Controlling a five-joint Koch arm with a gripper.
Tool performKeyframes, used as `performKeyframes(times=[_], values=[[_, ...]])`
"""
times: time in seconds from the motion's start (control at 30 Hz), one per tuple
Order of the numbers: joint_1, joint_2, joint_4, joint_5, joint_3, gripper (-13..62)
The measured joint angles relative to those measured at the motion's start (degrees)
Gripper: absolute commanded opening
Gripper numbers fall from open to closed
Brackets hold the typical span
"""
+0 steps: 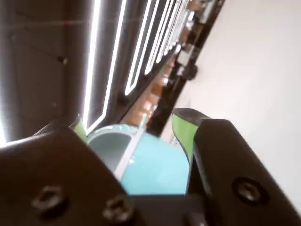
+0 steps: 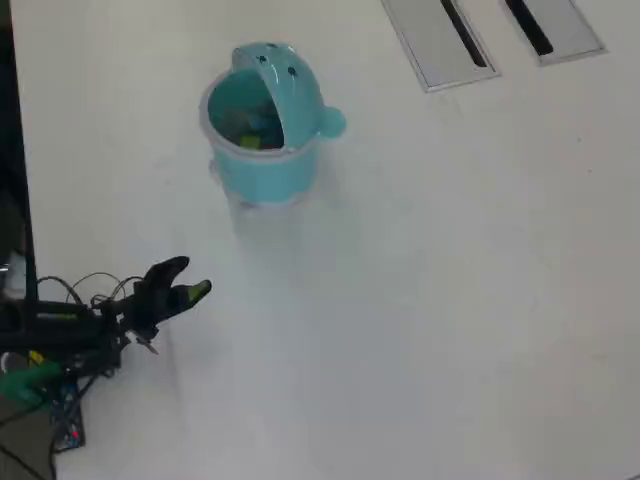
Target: Grasp RGB lego blocks and put them in the bin one by one.
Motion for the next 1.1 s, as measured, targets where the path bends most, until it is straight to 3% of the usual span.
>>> performKeyframes(times=[0.77, 1.1], values=[[7.0, 0.0, 37.9, 8.0, 0.0, 35.5], [7.5, 0.0, 45.9, 9.2, 0.4, 34.6]])
